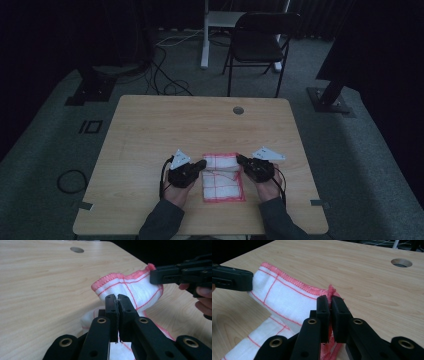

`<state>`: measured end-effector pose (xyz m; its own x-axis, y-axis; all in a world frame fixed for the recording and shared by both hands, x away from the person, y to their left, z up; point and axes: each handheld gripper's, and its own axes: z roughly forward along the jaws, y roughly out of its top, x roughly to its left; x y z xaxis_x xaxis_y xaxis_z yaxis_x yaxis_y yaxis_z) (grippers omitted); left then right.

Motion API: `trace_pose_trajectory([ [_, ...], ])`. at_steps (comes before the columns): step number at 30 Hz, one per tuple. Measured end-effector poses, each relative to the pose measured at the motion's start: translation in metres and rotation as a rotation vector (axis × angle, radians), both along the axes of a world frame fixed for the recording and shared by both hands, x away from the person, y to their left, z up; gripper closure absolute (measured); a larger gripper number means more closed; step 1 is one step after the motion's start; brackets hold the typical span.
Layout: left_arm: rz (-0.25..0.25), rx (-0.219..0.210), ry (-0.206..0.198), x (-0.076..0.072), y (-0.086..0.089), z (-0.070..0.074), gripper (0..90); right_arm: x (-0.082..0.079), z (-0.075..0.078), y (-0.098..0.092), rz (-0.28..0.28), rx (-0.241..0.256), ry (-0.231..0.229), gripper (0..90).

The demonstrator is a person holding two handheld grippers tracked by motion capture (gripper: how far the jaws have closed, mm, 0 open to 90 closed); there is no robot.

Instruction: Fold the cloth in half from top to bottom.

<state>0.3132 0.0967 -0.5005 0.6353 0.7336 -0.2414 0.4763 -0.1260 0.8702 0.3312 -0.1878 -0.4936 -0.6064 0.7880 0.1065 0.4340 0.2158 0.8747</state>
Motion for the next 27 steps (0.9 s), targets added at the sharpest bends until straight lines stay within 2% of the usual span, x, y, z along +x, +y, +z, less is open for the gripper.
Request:
trace_pose_trajectory([
  [11,-0.004,0.013,0.012,-0.009,0.000,-0.008,88.1,-0.014,-0.005,0.000,0.017,-0.007,0.011,86.0],
  [21,-0.013,0.021,0.044,-0.018,-0.001,-0.020,88.0,-0.022,-0.011,-0.001,0.035,-0.020,0.032,86.0],
  [27,-0.022,0.025,0.044,-0.024,0.000,-0.019,88.0,-0.029,-0.012,-0.003,0.046,-0.006,0.044,86.0],
])
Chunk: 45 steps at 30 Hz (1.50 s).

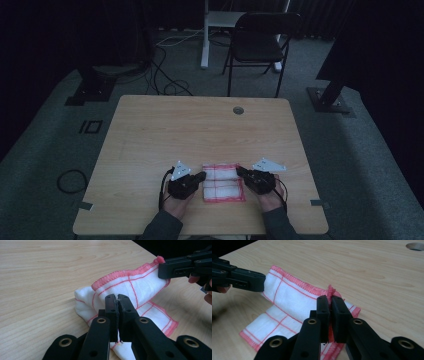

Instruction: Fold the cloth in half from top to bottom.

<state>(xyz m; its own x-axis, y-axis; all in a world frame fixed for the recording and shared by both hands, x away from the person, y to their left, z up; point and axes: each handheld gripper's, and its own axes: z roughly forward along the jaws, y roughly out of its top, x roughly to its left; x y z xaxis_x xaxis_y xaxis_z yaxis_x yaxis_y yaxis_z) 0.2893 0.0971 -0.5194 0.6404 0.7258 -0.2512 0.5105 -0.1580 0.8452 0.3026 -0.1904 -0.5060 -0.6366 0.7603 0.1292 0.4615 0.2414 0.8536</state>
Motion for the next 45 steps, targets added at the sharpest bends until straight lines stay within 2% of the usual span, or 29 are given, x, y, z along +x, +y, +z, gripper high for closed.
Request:
trace_pose_trajectory([
  [4,-0.004,-0.006,-0.014,-0.004,0.001,0.005,88.0,-0.005,0.003,-0.001,0.007,0.008,-0.006,86.0],
  [8,-0.011,0.002,-0.004,-0.011,0.002,0.003,88.0,-0.009,0.004,-0.001,0.017,0.005,-0.010,86.0],
  [17,-0.017,0.018,0.026,-0.017,0.000,-0.009,86.9,-0.022,-0.012,-0.003,0.036,-0.014,0.044,85.9],
  [24,0.012,-0.012,0.002,-0.015,0.008,0.001,83.1,-0.021,-0.014,-0.003,0.030,-0.024,0.044,85.8],
  [29,0.030,-0.014,0.000,-0.011,0.011,0.005,82.1,-0.020,-0.016,-0.004,0.026,-0.029,0.045,85.1],
  [34,0.023,-0.010,0.009,-0.011,0.007,0.002,81.2,-0.022,-0.015,-0.008,0.026,-0.011,0.047,78.9],
  [38,0.018,-0.007,0.016,-0.012,0.004,0.000,80.9,-0.023,-0.012,-0.016,0.004,0.019,0.038,72.9],
  [45,-0.009,0.020,0.028,-0.018,-0.001,-0.007,80.3,-0.024,-0.007,-0.026,-0.030,0.045,0.016,71.4],
])
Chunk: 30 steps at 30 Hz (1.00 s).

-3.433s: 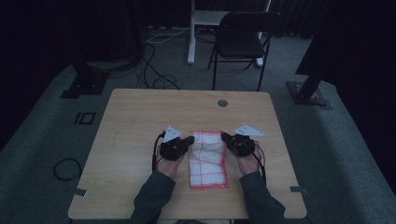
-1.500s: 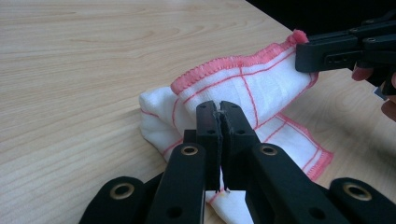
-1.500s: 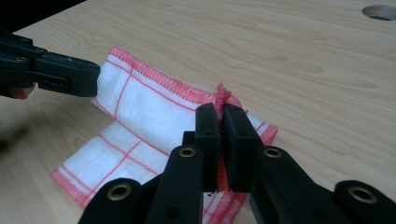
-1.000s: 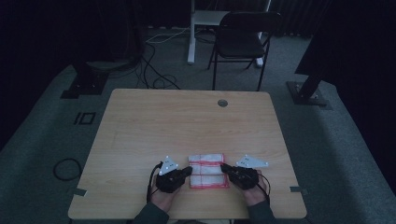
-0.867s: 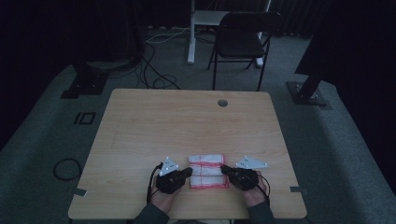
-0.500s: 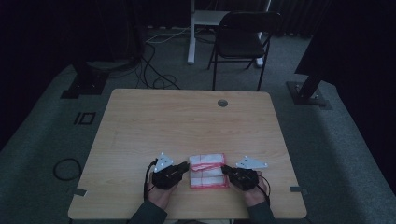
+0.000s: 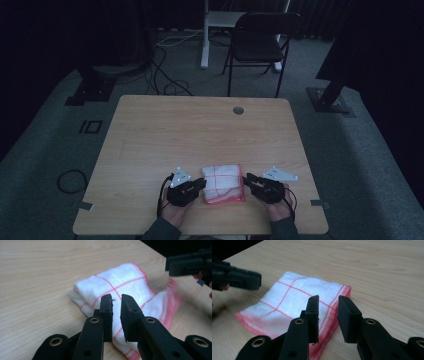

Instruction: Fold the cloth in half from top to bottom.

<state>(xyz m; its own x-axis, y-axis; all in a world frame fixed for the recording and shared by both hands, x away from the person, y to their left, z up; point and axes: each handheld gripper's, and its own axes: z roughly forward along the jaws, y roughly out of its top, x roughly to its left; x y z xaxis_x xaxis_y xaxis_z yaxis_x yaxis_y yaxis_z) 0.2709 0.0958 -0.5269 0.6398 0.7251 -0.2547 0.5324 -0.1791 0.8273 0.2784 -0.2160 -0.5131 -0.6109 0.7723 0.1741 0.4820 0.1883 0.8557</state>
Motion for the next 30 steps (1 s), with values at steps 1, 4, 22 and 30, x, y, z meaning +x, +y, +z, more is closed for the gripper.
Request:
trace_pose_trajectory([
  [1,-0.006,0.004,0.002,-0.001,-0.001,-0.002,80.2,0.000,0.000,-0.001,-0.006,0.005,-0.004,71.4],
  [4,-0.017,0.016,0.008,-0.004,-0.003,-0.006,80.0,0.001,0.000,-0.002,-0.006,0.004,-0.001,71.1],
  [22,0.024,0.071,-0.003,-0.007,0.013,-0.013,77.7,0.007,-0.014,-0.015,-0.064,-0.008,0.028,68.2],
  [30,0.070,0.103,-0.029,-0.004,0.022,-0.014,76.4,0.009,-0.019,-0.021,-0.096,-0.041,0.020,67.1],
])
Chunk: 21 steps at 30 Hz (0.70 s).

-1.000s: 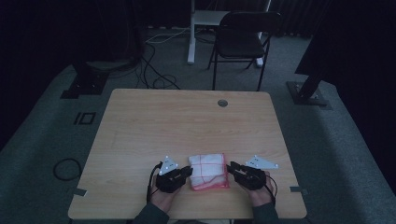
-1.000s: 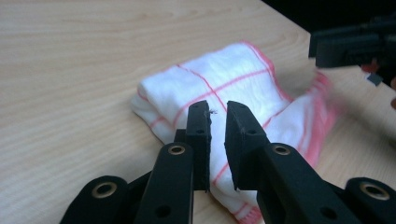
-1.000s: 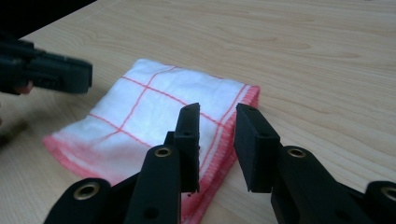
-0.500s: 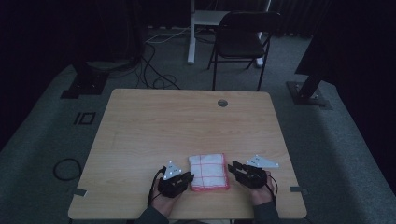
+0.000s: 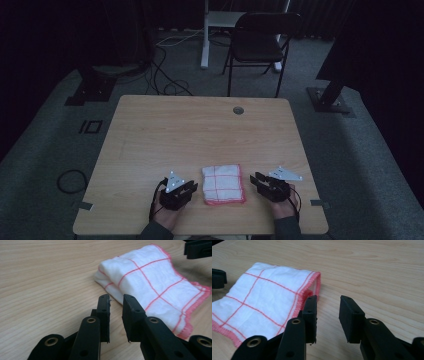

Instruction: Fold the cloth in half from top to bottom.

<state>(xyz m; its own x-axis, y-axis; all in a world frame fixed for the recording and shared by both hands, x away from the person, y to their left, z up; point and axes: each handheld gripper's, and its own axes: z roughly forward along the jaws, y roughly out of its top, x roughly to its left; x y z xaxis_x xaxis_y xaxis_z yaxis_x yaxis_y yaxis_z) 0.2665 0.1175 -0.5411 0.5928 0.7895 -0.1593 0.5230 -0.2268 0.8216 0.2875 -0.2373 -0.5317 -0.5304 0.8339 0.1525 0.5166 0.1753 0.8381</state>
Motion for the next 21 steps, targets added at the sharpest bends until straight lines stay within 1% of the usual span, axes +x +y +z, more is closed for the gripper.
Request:
trace_pose_trajectory([
  [2,0.005,0.009,-0.008,0.000,-0.001,-0.001,75.7,0.001,0.000,-0.002,-0.007,-0.003,-0.003,66.4],
  [5,0.010,0.026,-0.022,-0.001,-0.003,-0.001,74.1,0.002,0.000,-0.006,-0.027,-0.023,-0.013,66.1],
  [6,0.011,0.026,-0.025,-0.001,-0.003,-0.001,74.0,0.003,0.000,-0.008,-0.033,-0.021,-0.012,66.0],
  [10,0.025,0.015,-0.021,0.000,-0.002,-0.002,73.4,0.006,-0.001,-0.015,-0.056,-0.016,-0.005,65.9],
  [13,0.034,0.017,-0.020,0.000,-0.002,-0.002,72.7,0.007,-0.001,-0.017,-0.064,-0.012,-0.001,65.7],
  [21,0.060,0.023,-0.020,0.000,-0.002,-0.001,68.5,0.008,-0.001,-0.018,-0.062,-0.014,0.002,65.4],
])
